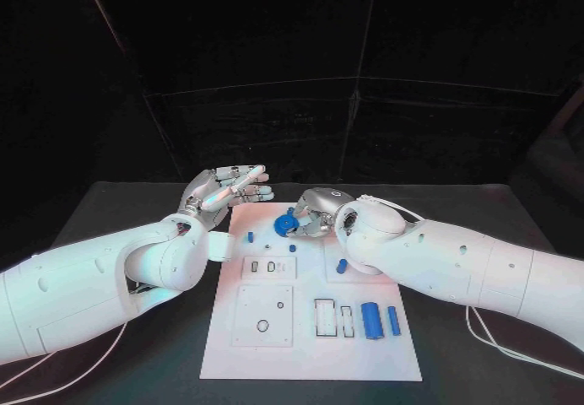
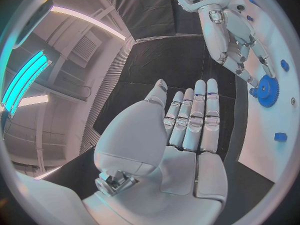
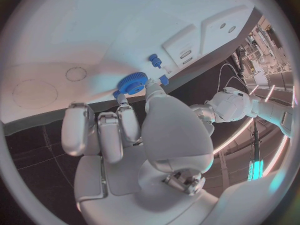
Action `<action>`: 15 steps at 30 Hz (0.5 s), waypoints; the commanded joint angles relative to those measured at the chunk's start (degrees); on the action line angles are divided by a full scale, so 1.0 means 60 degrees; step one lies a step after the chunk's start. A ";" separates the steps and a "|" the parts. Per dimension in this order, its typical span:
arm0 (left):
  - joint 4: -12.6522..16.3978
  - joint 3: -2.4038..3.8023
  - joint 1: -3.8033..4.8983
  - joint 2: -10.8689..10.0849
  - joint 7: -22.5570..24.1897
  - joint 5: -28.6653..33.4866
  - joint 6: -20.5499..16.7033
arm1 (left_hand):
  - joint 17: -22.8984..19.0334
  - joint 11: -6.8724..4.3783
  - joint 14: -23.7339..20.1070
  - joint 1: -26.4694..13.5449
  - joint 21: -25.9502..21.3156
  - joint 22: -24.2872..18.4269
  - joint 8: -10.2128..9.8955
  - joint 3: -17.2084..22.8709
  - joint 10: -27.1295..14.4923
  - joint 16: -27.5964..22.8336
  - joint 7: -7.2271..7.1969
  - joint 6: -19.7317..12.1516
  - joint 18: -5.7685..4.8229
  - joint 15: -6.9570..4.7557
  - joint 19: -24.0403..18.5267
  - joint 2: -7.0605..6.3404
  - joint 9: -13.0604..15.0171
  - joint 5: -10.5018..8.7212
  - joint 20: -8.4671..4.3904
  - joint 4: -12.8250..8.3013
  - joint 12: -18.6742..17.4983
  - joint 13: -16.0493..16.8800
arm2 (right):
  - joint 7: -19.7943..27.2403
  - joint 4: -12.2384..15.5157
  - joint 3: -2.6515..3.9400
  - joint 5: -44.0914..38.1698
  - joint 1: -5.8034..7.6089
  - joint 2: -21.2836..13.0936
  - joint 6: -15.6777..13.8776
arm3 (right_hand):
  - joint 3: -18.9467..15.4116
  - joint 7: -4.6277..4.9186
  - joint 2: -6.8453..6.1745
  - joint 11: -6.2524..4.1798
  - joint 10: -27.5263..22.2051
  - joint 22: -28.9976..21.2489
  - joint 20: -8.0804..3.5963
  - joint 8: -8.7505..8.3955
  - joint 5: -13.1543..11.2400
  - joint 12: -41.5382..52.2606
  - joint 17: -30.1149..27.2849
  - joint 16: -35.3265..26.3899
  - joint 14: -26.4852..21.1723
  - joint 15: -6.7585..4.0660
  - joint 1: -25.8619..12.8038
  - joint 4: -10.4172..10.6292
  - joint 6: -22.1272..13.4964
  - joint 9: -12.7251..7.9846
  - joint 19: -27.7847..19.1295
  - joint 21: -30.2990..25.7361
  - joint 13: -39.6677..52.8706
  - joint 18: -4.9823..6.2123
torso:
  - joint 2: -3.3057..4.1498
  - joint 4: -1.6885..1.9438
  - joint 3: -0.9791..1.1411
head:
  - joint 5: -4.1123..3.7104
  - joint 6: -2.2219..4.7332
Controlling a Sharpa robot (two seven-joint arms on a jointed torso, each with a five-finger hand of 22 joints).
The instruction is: Assemble the parts on the task board
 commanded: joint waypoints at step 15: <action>-0.0105 0.0009 0.0016 -0.0081 0.0054 -0.0018 0.0163 | 0.0024 0.0046 0.0015 0.0057 0.0003 -0.0023 -0.0046 0.0011 0.0052 -0.0062 0.0023 0.0053 0.0052 0.0019 0.0063 0.0075 -0.0009 0.0001 0.0015 -0.0097 -0.0025 0.0001 | 0.3106 0.1334 0.0002 0.3754 0.0023 -0.2384 -0.1386 | -0.0151 -0.0149 0.0207 -0.0104 -0.0155 -0.0570 -0.0043 0.0177 0.0647 -0.0197 0.1526 -0.0063 0.0768 -0.0020 0.1426 -0.0763 0.0548 0.0070 -0.0307 -0.0225 0.0465 0.0029 | -0.0066 -0.0113 0.0014 | -0.0031 0.0124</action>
